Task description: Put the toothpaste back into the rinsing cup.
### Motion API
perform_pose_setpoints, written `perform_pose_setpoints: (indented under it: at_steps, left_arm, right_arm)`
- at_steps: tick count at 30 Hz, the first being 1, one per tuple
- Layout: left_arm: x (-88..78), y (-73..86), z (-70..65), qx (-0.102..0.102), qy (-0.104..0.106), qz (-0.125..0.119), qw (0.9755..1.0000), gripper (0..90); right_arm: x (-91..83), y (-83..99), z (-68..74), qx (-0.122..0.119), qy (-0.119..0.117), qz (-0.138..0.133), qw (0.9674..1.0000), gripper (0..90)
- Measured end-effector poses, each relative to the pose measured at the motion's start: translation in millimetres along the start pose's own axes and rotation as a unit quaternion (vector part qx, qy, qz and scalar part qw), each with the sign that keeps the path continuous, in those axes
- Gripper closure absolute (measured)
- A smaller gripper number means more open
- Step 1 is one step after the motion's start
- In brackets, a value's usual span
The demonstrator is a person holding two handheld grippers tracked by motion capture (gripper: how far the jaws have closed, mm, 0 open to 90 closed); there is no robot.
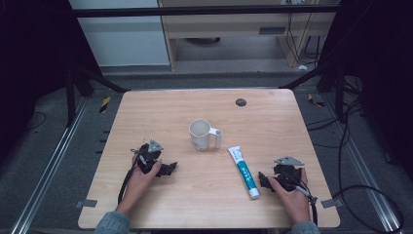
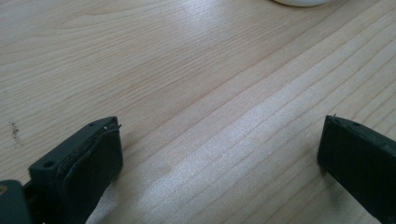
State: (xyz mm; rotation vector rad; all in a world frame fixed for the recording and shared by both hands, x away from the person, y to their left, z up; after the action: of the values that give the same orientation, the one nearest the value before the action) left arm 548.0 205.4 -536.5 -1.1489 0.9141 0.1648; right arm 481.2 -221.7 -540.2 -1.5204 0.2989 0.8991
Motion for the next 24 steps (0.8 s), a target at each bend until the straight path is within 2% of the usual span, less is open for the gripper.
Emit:
perform_pose_setpoints:
  at_steps: [4,7,10,12,18,20,21,24]
  left_arm:
    - [0.0,0.0,-0.1,-0.001,0.000,0.000,1.0000,0.0]
    - [0.0,0.0,-0.1,-0.001,0.000,0.000,1.0000,0.0]
    - [0.0,0.0,-0.1,-0.001,0.000,0.000,1.0000,0.0]
    - [0.0,0.0,-0.1,-0.001,0.000,0.000,1.0000,0.0]
    - [0.0,0.0,-0.1,-0.001,0.000,0.000,1.0000,0.0]
    - [0.0,0.0,-0.1,-0.001,0.000,0.000,1.0000,0.0]
    - [0.0,0.0,-0.1,-0.001,0.000,0.000,1.0000,0.0]
    - [0.0,0.0,-0.1,-0.001,0.000,0.000,1.0000,0.0]
  right_arm:
    - [-6.3,-0.7,-2.5,-0.003,-0.007,0.014,0.9999,8.1]
    - [-13.3,-2.3,-2.3,0.000,-0.010,0.014,0.9999,9.0]
    - [-28.4,-6.4,0.5,-0.004,-0.017,0.020,0.9996,13.3]
    - [-34.5,-8.7,4.3,-0.018,-0.020,0.031,0.9991,15.3]
    - [-49.9,-16.6,16.2,-0.039,-0.035,0.049,0.9974,18.3]
    - [-51.4,-17.6,18.0,-0.040,-0.039,0.051,0.9972,18.7]
    - [-55.9,-22.2,23.6,-0.052,-0.042,0.056,0.9962,19.1]
    - [-58.3,-28.0,29.0,-0.062,-0.043,0.063,0.9951,19.6]
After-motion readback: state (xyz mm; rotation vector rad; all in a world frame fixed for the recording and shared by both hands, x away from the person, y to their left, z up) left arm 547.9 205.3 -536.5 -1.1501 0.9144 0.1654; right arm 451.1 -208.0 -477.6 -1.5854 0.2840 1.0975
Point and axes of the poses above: each handheld gripper's, and its own axes: x roughly forward along the jaws, y roughly out of its underside, z roughly to its left, the point moved 4 cm from there along x, roughly forward along the jaws, and after that the axes turned 7 degrees about -y, right-handed, at the moved point
